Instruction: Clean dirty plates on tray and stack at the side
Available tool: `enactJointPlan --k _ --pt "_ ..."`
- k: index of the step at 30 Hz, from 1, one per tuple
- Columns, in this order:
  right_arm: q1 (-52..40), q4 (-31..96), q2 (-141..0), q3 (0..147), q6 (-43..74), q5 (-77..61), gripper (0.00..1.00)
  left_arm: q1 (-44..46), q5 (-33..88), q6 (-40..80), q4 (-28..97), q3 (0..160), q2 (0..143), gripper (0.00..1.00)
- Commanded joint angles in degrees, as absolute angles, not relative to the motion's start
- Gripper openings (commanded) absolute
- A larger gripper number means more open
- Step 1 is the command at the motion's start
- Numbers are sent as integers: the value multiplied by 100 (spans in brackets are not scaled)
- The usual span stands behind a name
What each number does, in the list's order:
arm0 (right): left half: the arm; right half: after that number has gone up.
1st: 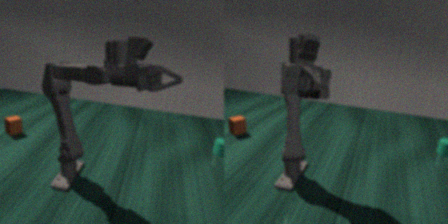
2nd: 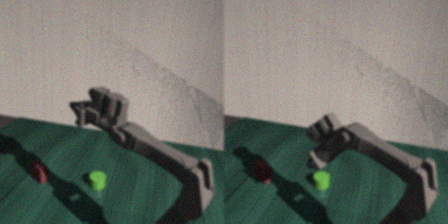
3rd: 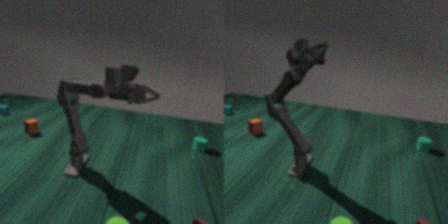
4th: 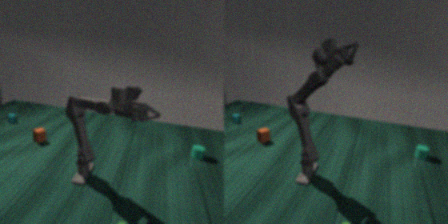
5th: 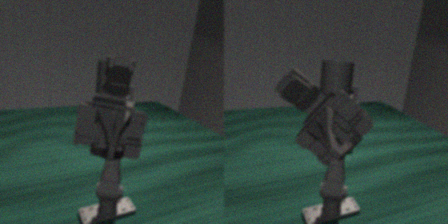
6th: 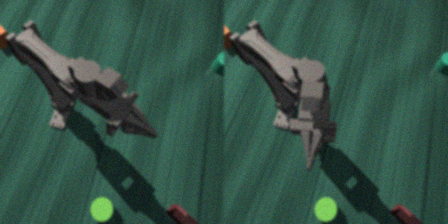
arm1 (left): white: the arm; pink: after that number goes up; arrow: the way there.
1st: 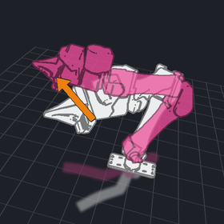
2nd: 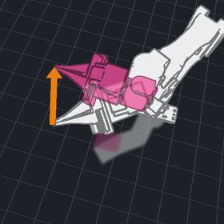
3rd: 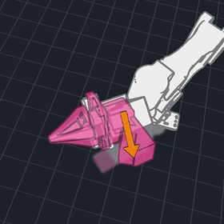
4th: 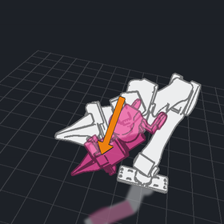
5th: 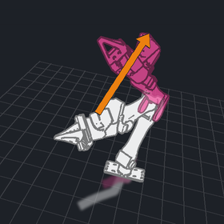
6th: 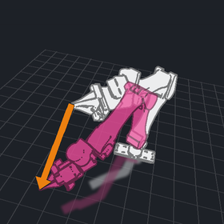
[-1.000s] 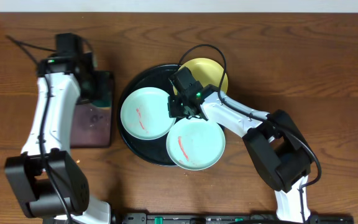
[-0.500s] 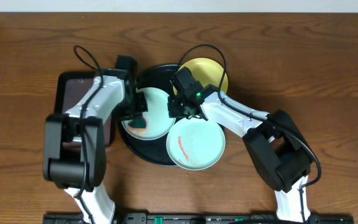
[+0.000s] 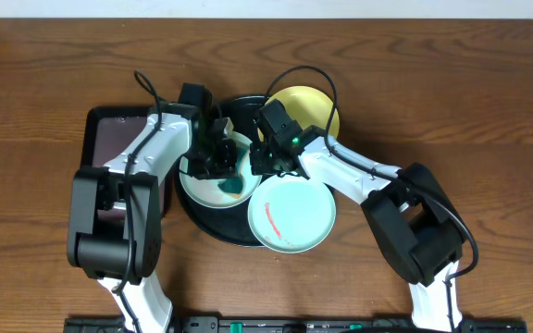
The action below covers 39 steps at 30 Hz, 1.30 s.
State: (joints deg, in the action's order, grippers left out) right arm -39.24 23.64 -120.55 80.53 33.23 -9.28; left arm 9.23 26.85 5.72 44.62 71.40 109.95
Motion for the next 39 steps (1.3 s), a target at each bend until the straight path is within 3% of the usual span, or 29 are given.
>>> enactJointPlan --k 1,4,7,12,19,26,33,39 --pt "-3898 2351 -12162 8123 3214 -993 1 888 1594 1190 4364 7111 11069 8" --pt "-3898 2351 -12162 8123 3214 -993 1 886 -211 2121 4379 7111 11069 7" --pt "-3898 2351 -12162 8123 3216 -993 1 886 -913 2394 4370 7118 11069 7" --pt "-3881 2353 -12162 8123 3234 -993 1 899 -471 2220 4355 7188 11067 7" --pt "-3861 2359 -12162 8123 3236 -1020 1 888 2141 410 4202 7253 11067 8" --pt "-3848 2381 -12162 8123 3232 -1066 1 493 1020 851 4311 7944 11030 7" --pt "-3813 2290 -12162 8132 3199 -1105 1 -139 937 1035 5146 9174 10702 7" --pt "-3813 2257 -12167 8195 3124 -919 1 -565 934 1011 5583 9321 10230 7"
